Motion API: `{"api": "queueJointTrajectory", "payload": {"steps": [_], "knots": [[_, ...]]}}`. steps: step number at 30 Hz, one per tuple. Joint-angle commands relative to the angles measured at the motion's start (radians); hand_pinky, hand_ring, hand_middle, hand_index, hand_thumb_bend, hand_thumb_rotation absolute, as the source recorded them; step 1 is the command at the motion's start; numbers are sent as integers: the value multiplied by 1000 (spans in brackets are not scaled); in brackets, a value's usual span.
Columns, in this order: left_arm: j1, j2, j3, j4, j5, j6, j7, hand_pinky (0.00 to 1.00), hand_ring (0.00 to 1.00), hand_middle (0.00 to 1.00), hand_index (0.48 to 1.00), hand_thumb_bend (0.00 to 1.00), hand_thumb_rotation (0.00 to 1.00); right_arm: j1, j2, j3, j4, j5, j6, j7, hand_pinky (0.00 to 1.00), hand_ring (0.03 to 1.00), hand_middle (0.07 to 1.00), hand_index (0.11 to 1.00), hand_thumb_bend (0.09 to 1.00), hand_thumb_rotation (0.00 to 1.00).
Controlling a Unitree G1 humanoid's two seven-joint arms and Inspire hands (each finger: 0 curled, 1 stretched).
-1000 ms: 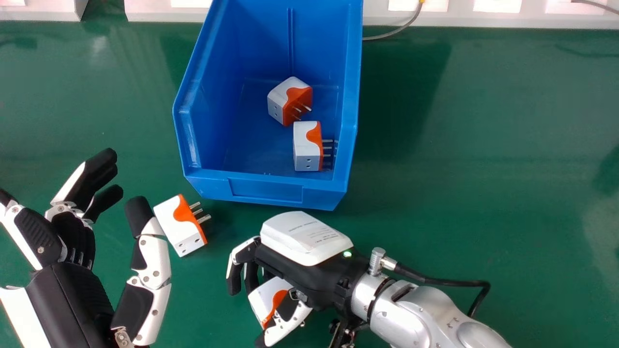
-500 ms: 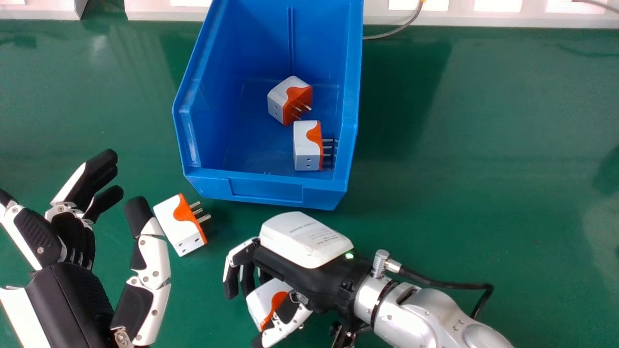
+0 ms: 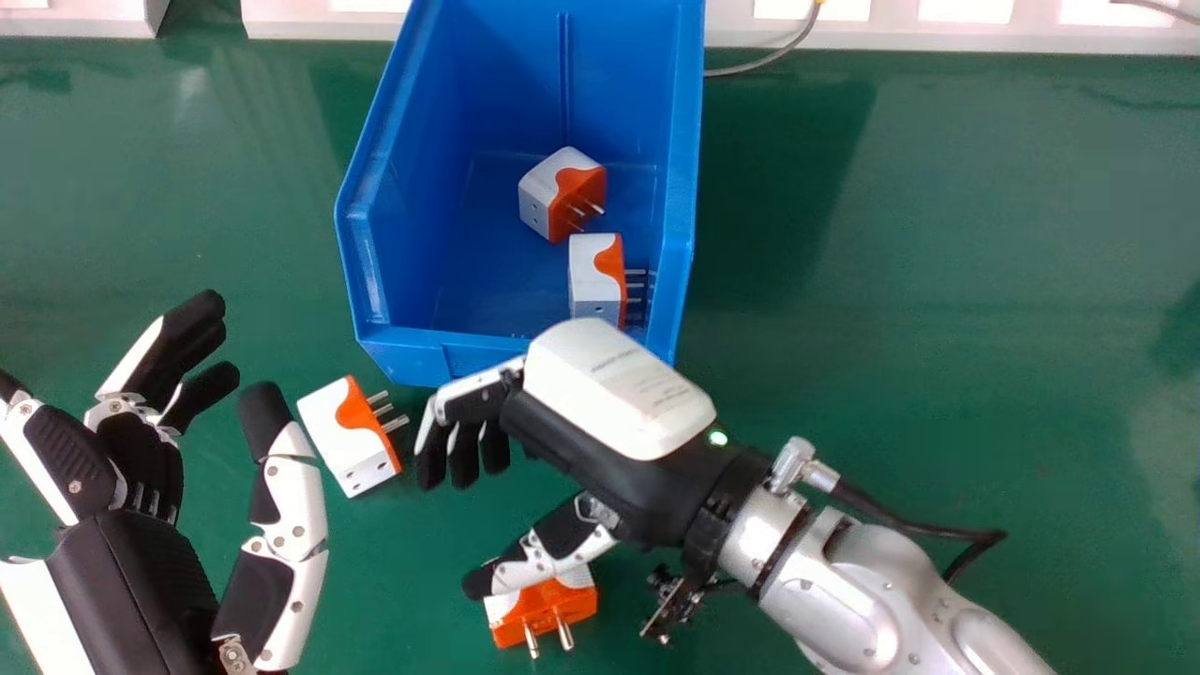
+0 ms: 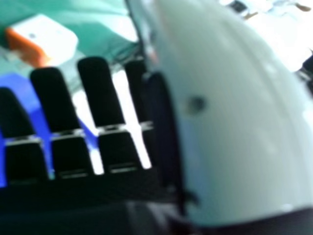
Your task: Pick all objects and put in blue box
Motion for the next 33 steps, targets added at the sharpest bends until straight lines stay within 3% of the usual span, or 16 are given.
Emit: {"api": "queueJointTrajectory", "payload": {"steps": [1,9,12,14,15,16,19,20,22,25,33], "knots": [[-5,-80,-25,-22,1,-8,0,685,739,734,728,244,0,-1,0,-27,-59,32,-9,5,342,441,467,518,499,0],[-10,-75,-20,-18,3,-11,-2,689,742,736,733,240,0,0,-13,-57,-124,45,9,56,333,425,480,523,498,0],[-10,-77,-18,-19,7,-8,1,684,739,732,731,244,0,13,-21,-53,-158,26,62,112,334,436,494,520,498,0],[-12,-78,-20,-18,3,-11,0,683,738,732,729,245,0,27,-38,-41,-204,-21,116,164,333,452,511,524,498,0],[-12,-78,-21,-19,0,-10,-1,683,738,732,728,245,0,32,-50,-33,-231,-45,148,205,382,451,518,515,505,0],[-13,-78,-22,-20,-1,-10,-1,685,739,733,728,243,0,35,-59,-25,-257,-65,178,245,469,572,642,626,682,32],[-15,-81,-19,-21,3,-5,1,684,736,731,726,247,0,49,-75,-2,-342,-131,284,379,666,848,917,857,928,189],[-16,-81,-18,-22,5,-3,1,684,737,731,726,248,0,53,-75,4,-362,-142,316,417,758,922,958,924,964,222],[-18,-79,-19,-21,1,-4,0,687,739,732,726,247,0,60,-76,10,-389,-151,365,478,882,980,989,981,992,237],[-18,-80,-19,-21,0,-3,0,689,740,732,726,251,0,58,-75,17,-405,-165,410,534,976,997,999,997,1000,234],[-10,-78,-18,-27,8,-2,-1,690,739,732,727,256,0,51,-71,28,-410,-180,452,582,1000,1000,1000,1000,1000,260]]}}
